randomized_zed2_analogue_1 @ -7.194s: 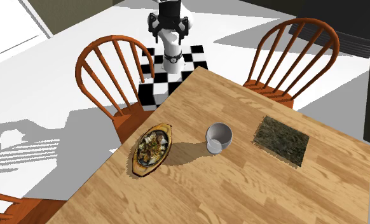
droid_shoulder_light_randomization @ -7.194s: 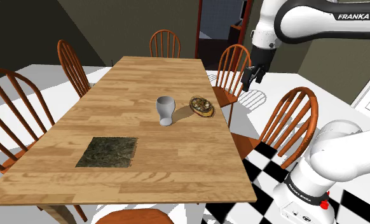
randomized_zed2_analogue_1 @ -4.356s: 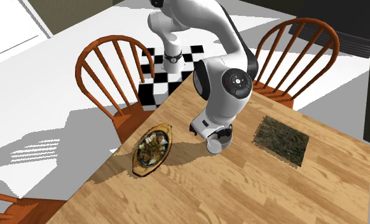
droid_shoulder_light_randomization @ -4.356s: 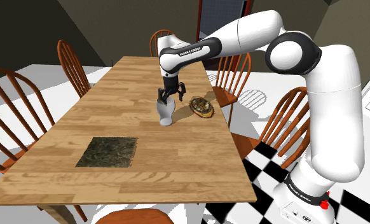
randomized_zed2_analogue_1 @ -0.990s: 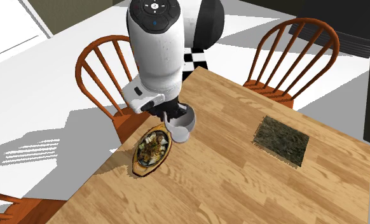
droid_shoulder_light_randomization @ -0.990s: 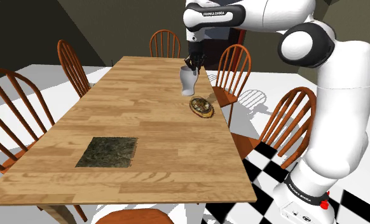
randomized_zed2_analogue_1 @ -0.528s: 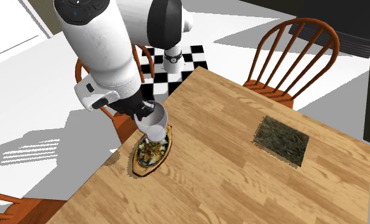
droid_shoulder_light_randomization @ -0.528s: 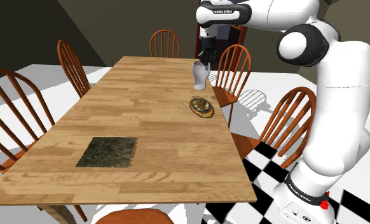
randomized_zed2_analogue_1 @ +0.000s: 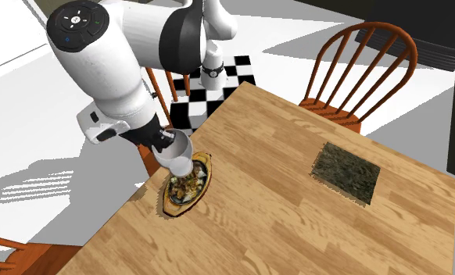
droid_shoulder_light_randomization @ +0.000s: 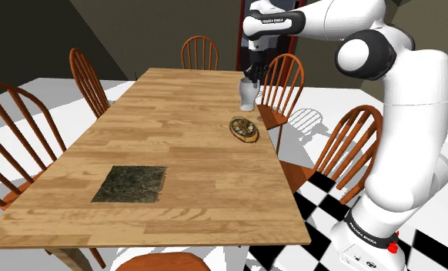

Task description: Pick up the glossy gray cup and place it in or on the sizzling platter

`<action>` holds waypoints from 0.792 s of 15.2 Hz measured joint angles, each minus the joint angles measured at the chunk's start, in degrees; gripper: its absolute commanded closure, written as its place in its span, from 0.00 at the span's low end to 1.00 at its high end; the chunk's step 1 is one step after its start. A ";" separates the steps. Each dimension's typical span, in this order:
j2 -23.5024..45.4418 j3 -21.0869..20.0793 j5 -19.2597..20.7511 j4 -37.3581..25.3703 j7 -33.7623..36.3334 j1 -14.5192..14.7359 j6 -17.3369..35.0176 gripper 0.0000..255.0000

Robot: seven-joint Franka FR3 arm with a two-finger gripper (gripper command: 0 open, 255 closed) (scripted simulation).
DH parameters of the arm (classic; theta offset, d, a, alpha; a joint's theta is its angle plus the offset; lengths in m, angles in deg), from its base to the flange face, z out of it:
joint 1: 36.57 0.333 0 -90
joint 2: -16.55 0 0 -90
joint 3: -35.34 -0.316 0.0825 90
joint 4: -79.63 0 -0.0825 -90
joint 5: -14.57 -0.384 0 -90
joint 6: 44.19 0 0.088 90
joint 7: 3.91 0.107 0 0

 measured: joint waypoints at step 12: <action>0.05 0.02 0.10 9.09 0.62 -0.17 9.13 1.00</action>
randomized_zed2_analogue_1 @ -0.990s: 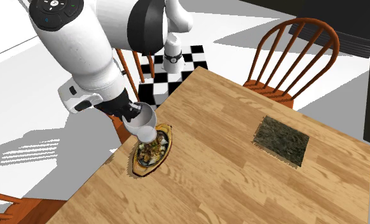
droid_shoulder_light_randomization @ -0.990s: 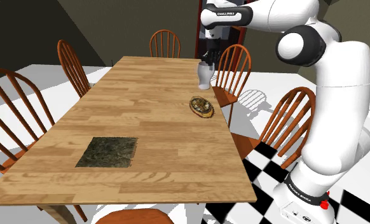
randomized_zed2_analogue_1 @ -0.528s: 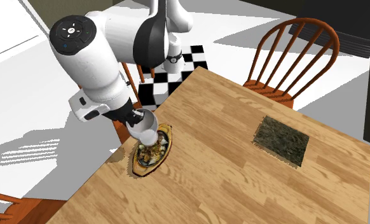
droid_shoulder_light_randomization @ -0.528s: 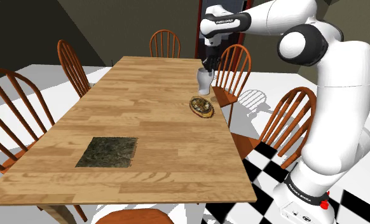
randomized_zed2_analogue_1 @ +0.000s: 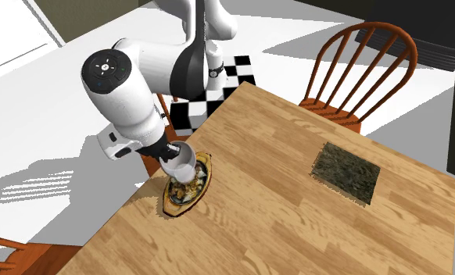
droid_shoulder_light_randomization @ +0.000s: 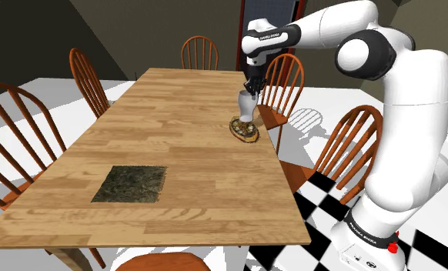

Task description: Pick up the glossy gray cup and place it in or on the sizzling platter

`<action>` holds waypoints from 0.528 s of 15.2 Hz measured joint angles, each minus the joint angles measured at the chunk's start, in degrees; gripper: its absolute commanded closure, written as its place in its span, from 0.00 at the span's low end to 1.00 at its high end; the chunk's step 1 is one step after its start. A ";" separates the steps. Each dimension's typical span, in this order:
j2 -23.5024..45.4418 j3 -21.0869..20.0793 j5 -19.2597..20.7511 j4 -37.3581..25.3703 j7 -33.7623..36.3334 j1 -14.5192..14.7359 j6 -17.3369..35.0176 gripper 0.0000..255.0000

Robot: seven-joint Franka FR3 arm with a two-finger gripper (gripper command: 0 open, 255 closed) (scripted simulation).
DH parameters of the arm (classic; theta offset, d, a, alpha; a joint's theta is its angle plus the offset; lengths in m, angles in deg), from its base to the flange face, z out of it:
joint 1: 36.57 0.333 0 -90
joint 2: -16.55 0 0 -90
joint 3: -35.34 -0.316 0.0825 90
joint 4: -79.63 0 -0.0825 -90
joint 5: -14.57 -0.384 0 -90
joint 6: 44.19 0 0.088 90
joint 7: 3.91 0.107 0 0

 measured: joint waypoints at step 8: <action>0.23 0.03 0.09 2.55 0.25 -0.03 2.98 1.00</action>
